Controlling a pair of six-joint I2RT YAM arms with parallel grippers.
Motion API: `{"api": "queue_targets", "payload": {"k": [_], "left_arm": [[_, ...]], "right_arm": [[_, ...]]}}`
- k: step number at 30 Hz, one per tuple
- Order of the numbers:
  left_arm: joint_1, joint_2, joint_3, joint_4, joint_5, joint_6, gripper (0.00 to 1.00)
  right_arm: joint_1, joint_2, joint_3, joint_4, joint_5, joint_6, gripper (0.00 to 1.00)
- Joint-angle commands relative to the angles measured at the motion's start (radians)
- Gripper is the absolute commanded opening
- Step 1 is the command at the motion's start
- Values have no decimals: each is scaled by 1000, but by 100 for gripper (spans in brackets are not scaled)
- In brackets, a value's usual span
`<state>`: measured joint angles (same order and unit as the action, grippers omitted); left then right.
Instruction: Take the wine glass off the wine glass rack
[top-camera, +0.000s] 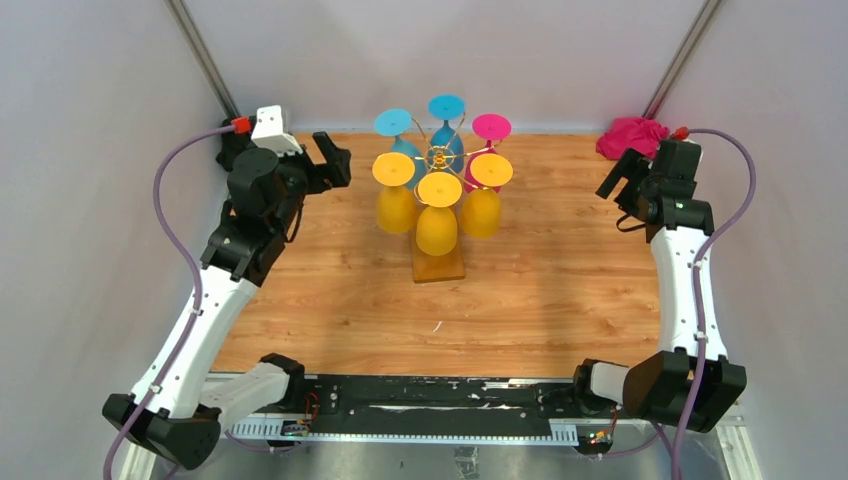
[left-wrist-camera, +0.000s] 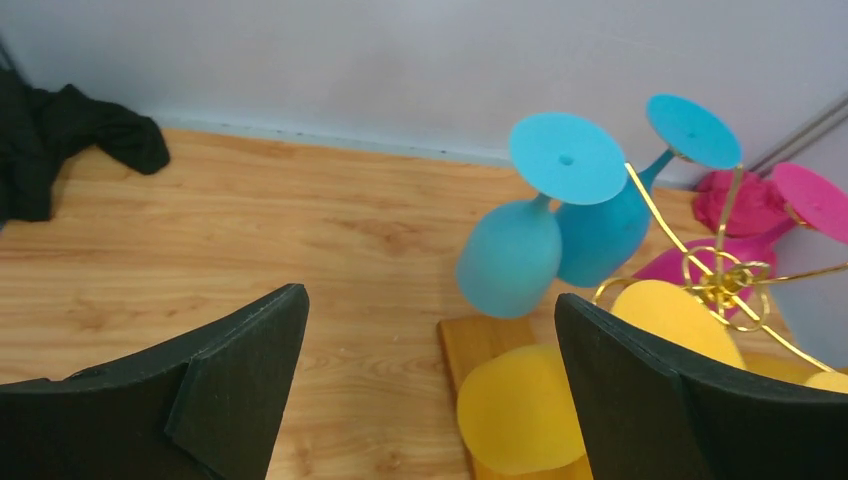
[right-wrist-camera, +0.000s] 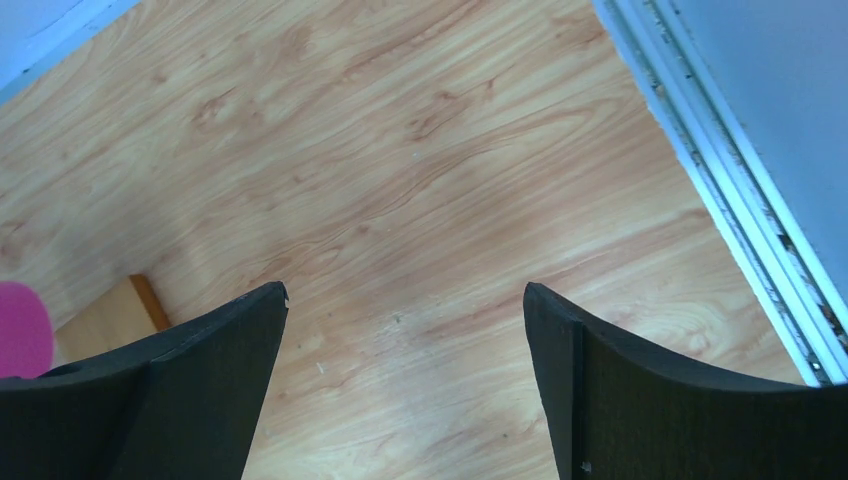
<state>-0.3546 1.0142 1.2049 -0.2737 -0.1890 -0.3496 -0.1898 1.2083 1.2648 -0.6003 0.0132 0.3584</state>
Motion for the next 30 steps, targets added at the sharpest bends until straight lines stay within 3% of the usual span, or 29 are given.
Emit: {"api": "queue_targets", "payload": {"k": [1, 6, 11, 15, 18, 21, 26, 30], "left_arm": [[-6, -31, 12, -111, -127, 60, 100], [-6, -82, -29, -166, -243, 73, 100], [-6, -100, -9, -194, -211, 48, 100], [-6, -71, 42, -172, -92, 13, 100], [-6, -59, 40, -102, 31, -10, 99], [-5, -58, -3, -34, 41, -87, 99], [4, -28, -82, 105, 160, -138, 97], [67, -59, -204, 260, 173, -277, 96]], "right_arm": [[13, -13, 33, -33, 98, 13, 94], [11, 14, 32, -75, 45, 37, 93], [7, 47, 46, -6, -199, 61, 92], [-2, 116, 110, 85, -411, 159, 68], [-4, 157, 113, 249, -630, 266, 61], [-4, 161, 44, 448, -775, 353, 61], [-4, 146, -57, 690, -914, 515, 61], [0, 115, -157, 943, -1016, 747, 52]]}}
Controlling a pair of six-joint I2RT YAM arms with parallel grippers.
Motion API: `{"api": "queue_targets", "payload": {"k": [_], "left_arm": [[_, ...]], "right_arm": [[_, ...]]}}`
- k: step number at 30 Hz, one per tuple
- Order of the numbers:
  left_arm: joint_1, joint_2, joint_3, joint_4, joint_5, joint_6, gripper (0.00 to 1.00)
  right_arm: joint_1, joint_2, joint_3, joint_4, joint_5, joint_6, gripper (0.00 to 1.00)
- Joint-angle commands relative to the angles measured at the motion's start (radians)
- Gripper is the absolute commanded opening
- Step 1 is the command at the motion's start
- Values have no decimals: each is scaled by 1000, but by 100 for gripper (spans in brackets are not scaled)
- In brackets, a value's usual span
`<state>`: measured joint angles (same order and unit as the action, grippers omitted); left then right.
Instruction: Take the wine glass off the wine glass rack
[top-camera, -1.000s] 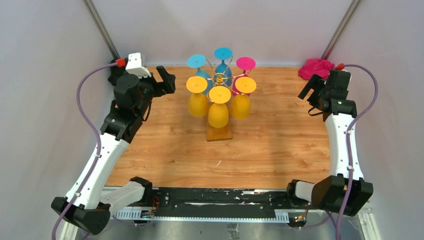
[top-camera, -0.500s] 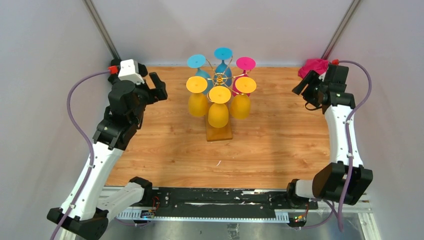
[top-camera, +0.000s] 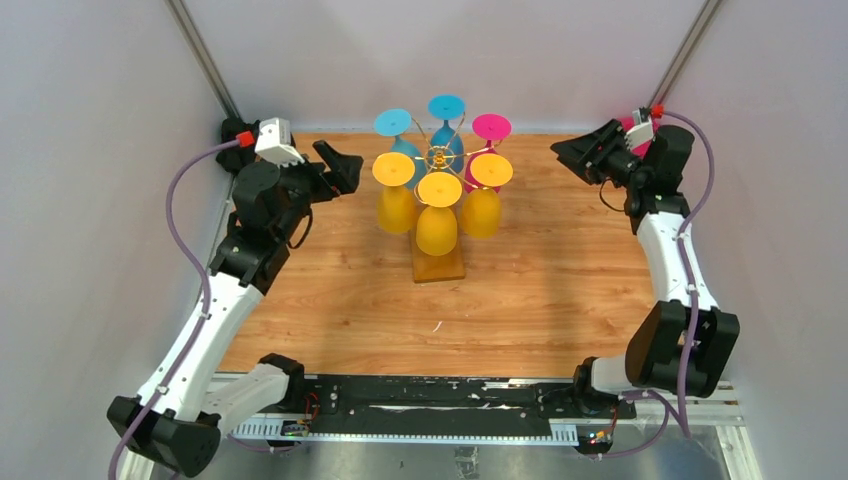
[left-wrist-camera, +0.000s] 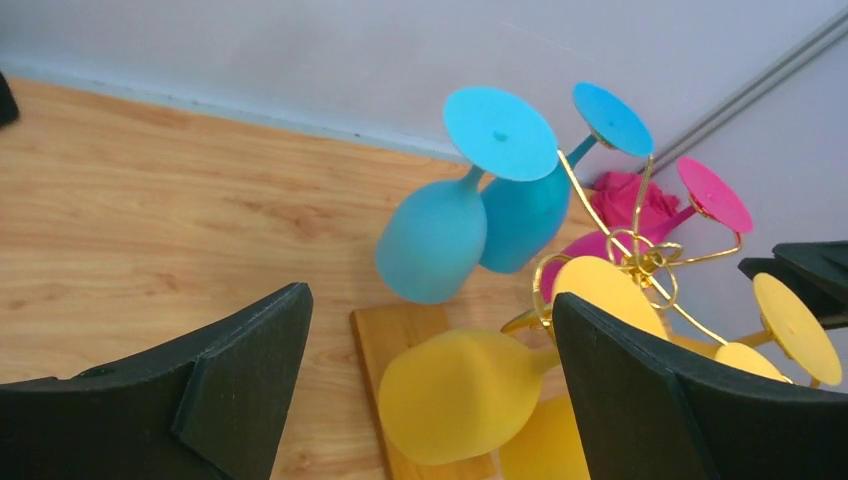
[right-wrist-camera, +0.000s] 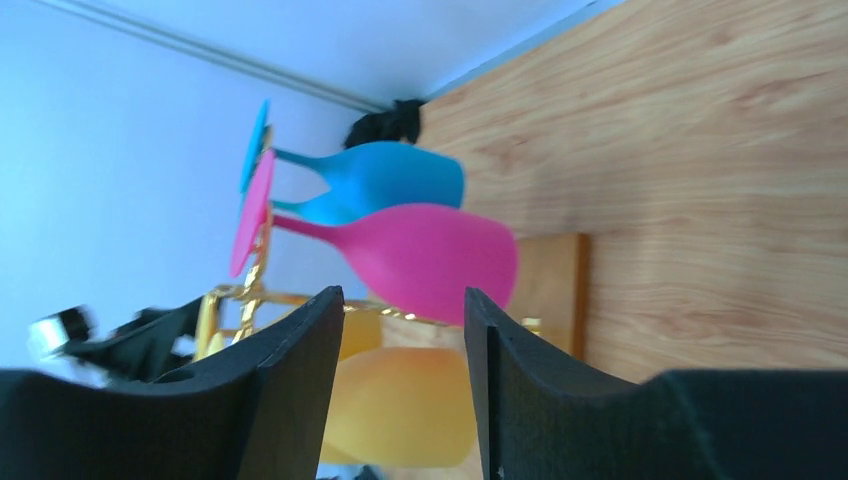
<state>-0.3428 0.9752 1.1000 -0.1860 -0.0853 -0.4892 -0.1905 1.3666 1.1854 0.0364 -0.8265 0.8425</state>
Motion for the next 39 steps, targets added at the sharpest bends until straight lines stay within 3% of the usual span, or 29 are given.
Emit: {"api": "queue_targets", "payload": {"k": [1, 7, 15, 35, 39], "left_arm": [[73, -34, -141, 229, 101, -159, 96], [82, -63, -172, 214, 111, -108, 95], [82, -119, -182, 147, 87, -55, 96], [83, -176, -164, 27, -4, 23, 98], [82, -177, -172, 32, 3, 22, 98]], "right_arm": [[4, -53, -109, 357, -190, 306, 51], [44, -124, -154, 433, -234, 406, 47], [181, -220, -107, 127, -167, 223, 42], [292, -122, -122, 204, -127, 258, 42], [293, -132, -119, 196, -123, 260, 39]]}}
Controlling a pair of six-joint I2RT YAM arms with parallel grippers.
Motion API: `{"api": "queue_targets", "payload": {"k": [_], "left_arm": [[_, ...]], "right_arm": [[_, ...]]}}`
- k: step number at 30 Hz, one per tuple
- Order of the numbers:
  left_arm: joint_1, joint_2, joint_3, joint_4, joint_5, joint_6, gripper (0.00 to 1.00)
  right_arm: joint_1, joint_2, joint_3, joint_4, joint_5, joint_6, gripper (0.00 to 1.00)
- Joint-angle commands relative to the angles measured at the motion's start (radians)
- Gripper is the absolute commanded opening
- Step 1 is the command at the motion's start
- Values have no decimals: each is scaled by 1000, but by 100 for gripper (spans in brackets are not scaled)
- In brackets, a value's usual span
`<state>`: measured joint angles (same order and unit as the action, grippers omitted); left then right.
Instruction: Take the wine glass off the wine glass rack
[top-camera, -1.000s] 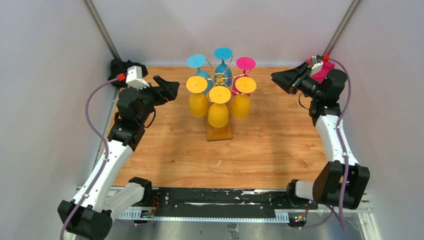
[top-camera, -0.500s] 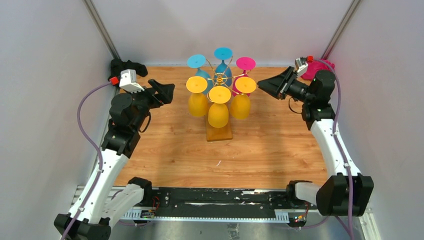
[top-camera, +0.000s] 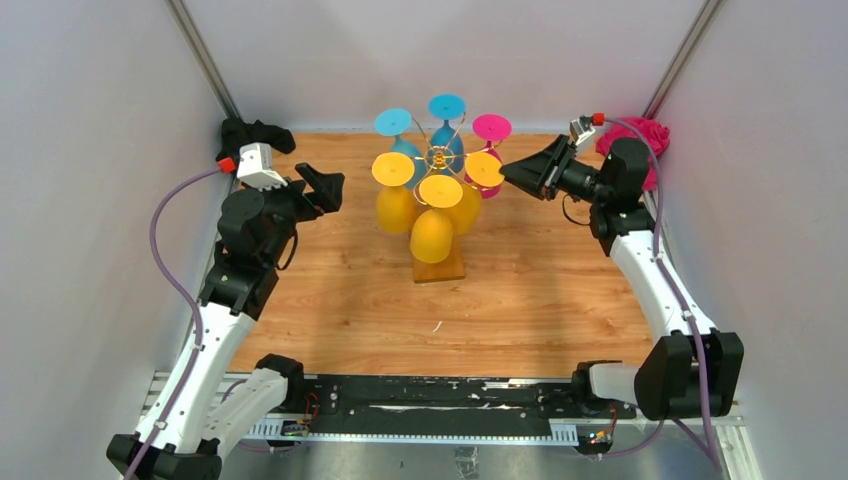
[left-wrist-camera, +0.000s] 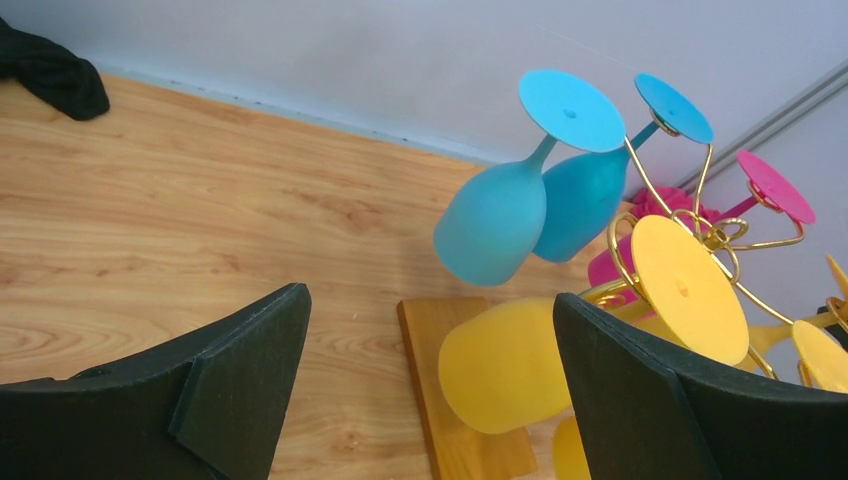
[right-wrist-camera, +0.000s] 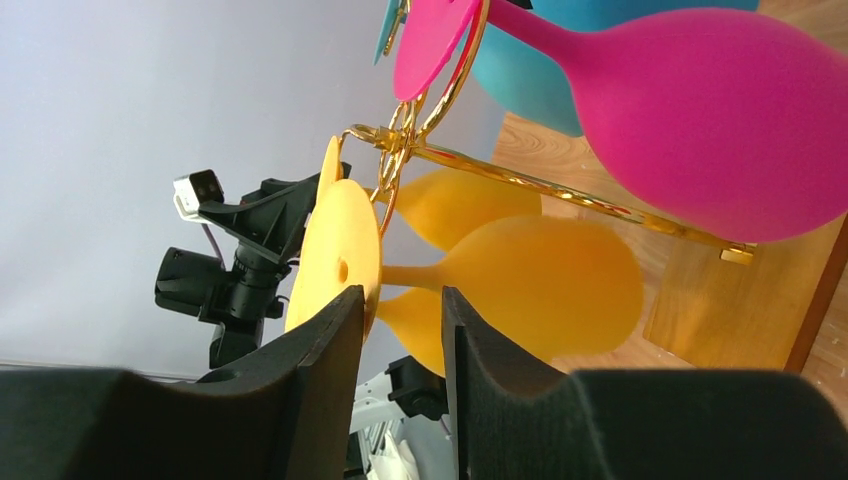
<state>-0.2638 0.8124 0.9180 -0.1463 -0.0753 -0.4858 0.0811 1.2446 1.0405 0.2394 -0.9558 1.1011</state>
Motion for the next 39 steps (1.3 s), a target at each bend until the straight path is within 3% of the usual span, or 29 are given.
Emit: {"api": "queue_targets", "payload": {"k": [1, 17, 25, 29, 39], "left_arm": [[3, -13, 7, -4, -4, 17, 98], [3, -8, -20, 23, 24, -11, 98], [3, -6, -27, 24, 25, -15, 98], [3, -7, -28, 19, 19, -10, 98], [3, 7, -22, 23, 25, -13, 98]], "right_arm": [[22, -15, 29, -15, 11, -1, 39], [24, -50, 39, -45, 26, 2, 28], [29, -32, 70, -29, 18, 32, 13], [32, -32, 61, -21, 18, 57, 0], [36, -55, 59, -90, 43, 101, 0]]}}
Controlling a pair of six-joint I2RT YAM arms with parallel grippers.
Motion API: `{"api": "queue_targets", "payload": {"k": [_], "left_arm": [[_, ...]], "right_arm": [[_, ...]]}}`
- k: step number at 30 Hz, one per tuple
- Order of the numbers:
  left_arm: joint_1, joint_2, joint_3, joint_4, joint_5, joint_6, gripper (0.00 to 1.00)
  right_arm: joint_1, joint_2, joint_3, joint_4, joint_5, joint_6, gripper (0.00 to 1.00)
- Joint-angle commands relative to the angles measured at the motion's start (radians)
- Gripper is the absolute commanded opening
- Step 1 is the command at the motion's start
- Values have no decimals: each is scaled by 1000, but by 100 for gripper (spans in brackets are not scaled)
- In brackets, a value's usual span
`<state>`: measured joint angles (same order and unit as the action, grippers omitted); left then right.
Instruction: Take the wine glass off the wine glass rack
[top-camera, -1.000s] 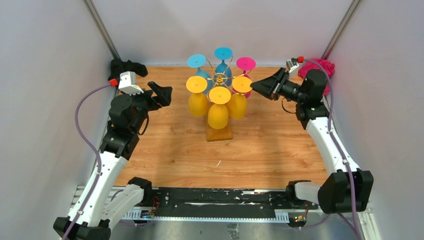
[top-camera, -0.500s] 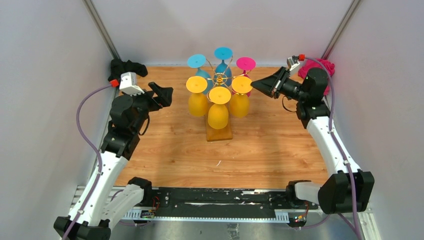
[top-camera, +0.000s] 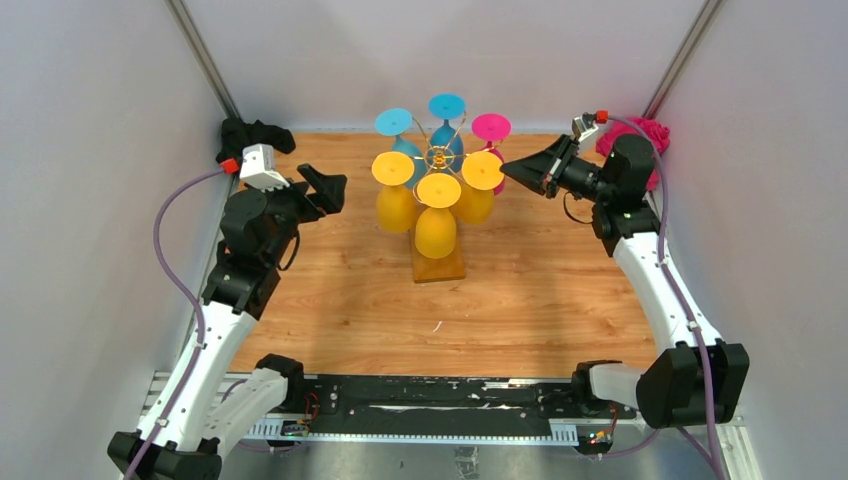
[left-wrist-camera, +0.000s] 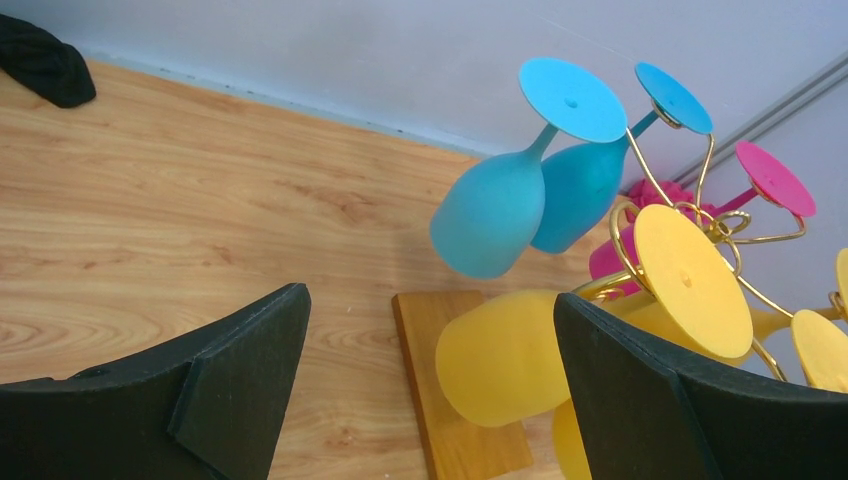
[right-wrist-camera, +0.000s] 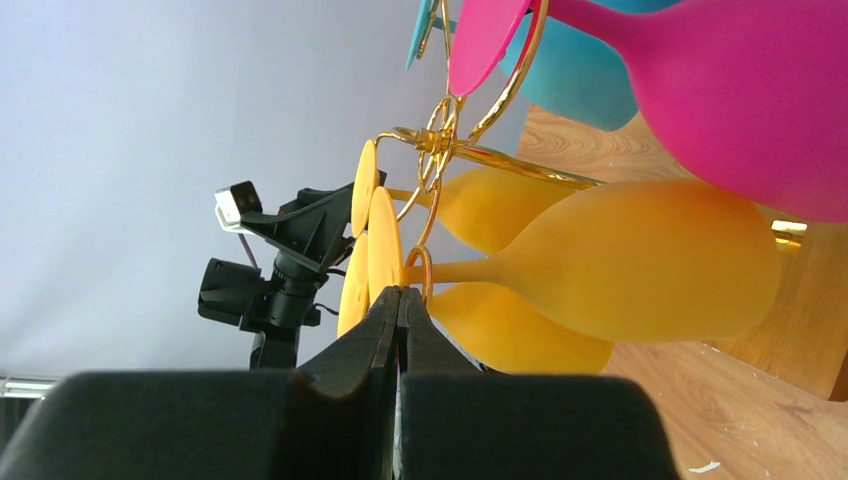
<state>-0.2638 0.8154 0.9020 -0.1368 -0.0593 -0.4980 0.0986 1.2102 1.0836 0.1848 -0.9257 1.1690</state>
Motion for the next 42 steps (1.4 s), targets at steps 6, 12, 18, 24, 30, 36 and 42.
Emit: {"api": "queue_targets", "payload": {"k": [6, 12, 18, 24, 30, 36, 42], "left_arm": [[3, 8, -2, 13, 12, -1, 98], [3, 14, -5, 23, 11, -6, 98], [3, 25, -15, 37, 20, -17, 98], [3, 20, -16, 30, 5, -5, 98], [3, 22, -13, 32, 12, -8, 98], [3, 22, -14, 34, 22, -16, 98], [3, 21, -14, 34, 28, -19, 98]], "right_arm": [[18, -55, 47, -102, 24, 23, 0], [26, -82, 97, -154, -1, 0, 0], [44, -59, 137, -237, -17, -36, 0], [87, -46, 125, -272, 0, -65, 0], [88, -97, 102, -297, 50, -93, 0], [88, -131, 114, -358, 88, -124, 0], [87, -170, 89, -406, 127, -145, 0]]}}
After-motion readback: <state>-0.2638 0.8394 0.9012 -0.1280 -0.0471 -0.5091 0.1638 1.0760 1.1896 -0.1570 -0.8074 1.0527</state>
